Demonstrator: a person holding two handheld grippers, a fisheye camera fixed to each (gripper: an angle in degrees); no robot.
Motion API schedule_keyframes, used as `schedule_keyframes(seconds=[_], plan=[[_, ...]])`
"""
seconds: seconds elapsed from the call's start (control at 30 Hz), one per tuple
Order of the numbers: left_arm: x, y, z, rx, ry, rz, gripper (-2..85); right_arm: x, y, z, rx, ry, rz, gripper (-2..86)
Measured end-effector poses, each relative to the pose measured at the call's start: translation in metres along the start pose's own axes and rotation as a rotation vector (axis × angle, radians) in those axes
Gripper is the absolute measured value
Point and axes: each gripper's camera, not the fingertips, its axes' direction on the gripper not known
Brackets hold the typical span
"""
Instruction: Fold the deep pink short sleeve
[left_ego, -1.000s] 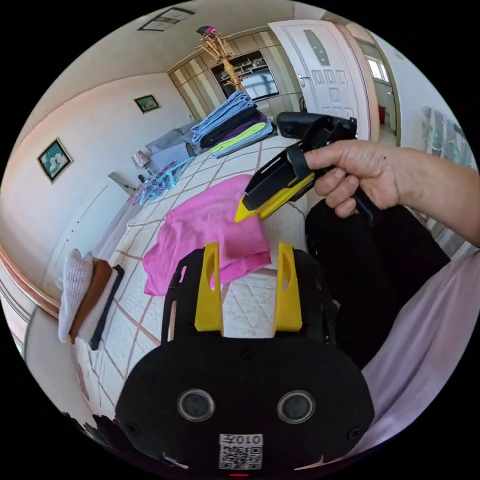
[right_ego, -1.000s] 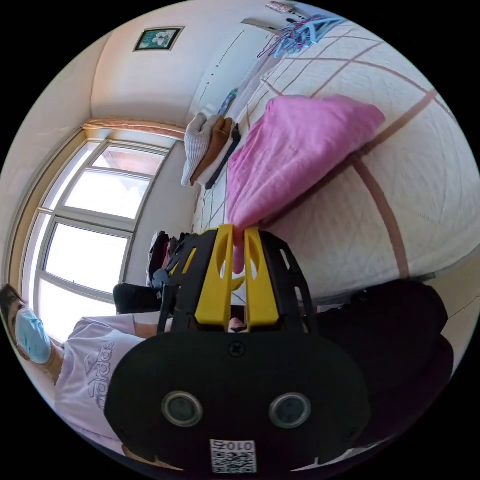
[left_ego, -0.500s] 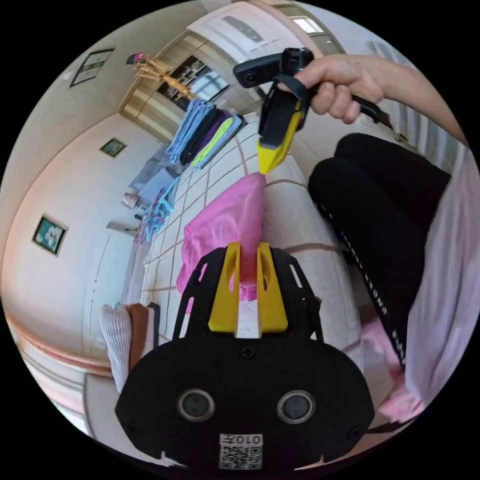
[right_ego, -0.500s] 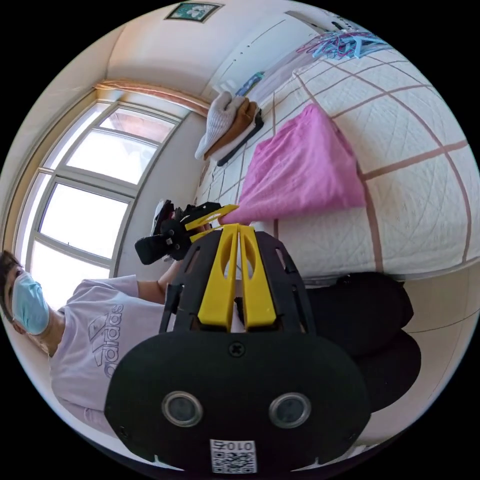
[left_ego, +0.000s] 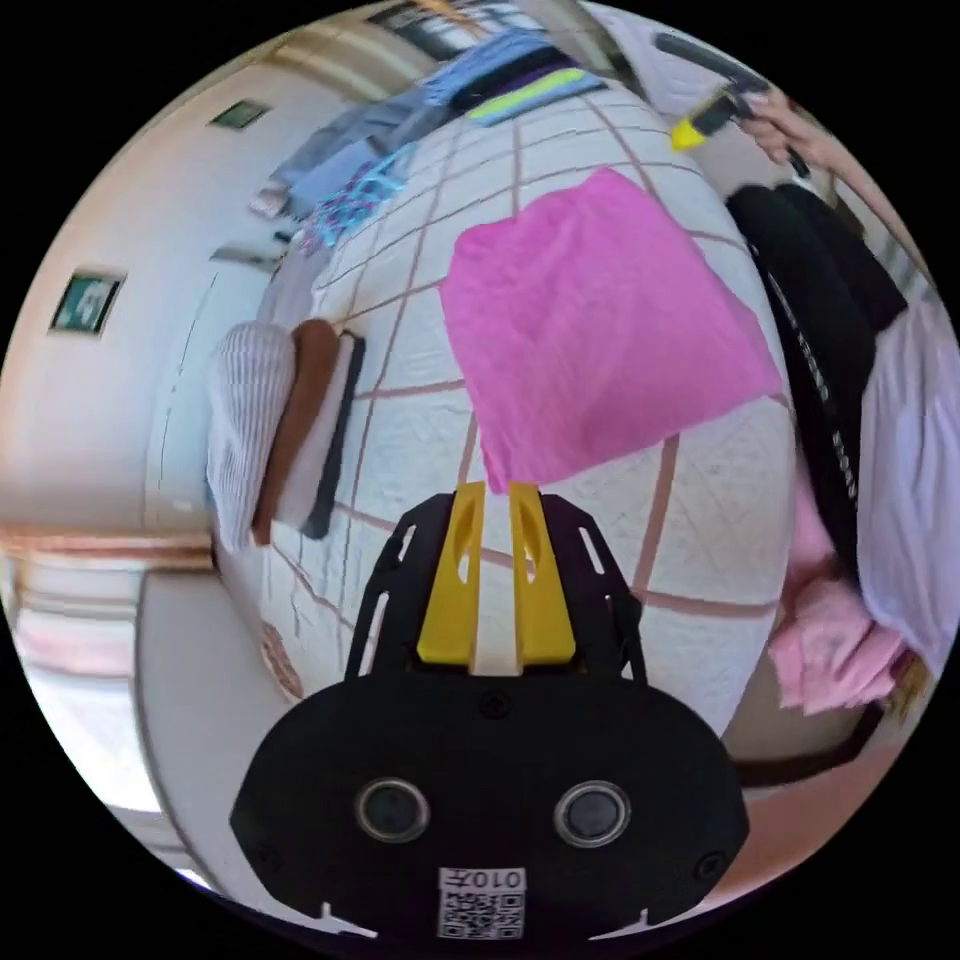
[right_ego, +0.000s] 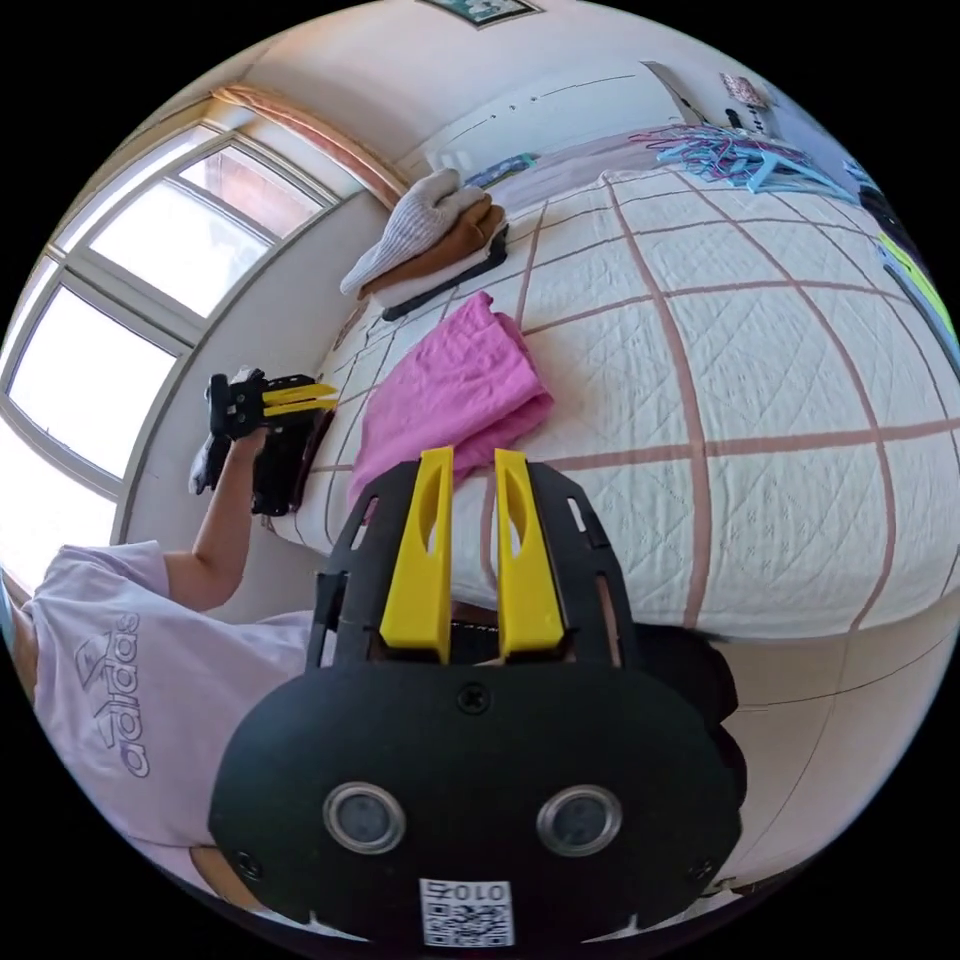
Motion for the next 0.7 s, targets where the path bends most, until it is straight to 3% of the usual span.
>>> schedule_keyframes(seconds=[0.07,0.13,0.2,0.3,0.4,0.57,0.7], plan=[[-0.020,0.022,-0.018,0.074,0.124,-0.248,7.9,0.012,-0.017,0.008,-0.007,-0.049,0.051,7.8],[-0.029,0.048,-0.041,0.261,0.374,-0.454,8.6,0.024,-0.030,0.011,0.004,-0.082,0.095,8.4],[-0.015,0.045,-0.054,0.279,0.394,-0.463,9.0,0.036,-0.044,0.014,0.006,-0.137,0.144,9.3],[0.013,0.014,-0.055,0.141,0.347,-0.364,9.9,0.051,-0.066,0.025,-0.029,-0.239,0.218,10.6],[0.016,-0.008,-0.047,0.082,0.485,-0.371,10.4,0.055,-0.080,0.039,-0.105,-0.226,0.260,11.3],[-0.020,-0.015,-0.054,0.108,0.532,-0.490,10.8,0.063,-0.083,0.024,-0.053,-0.278,0.324,11.4],[-0.077,-0.003,-0.047,0.149,0.733,-0.614,11.0,0.064,-0.083,-0.006,-0.003,-0.240,0.325,11.9]])
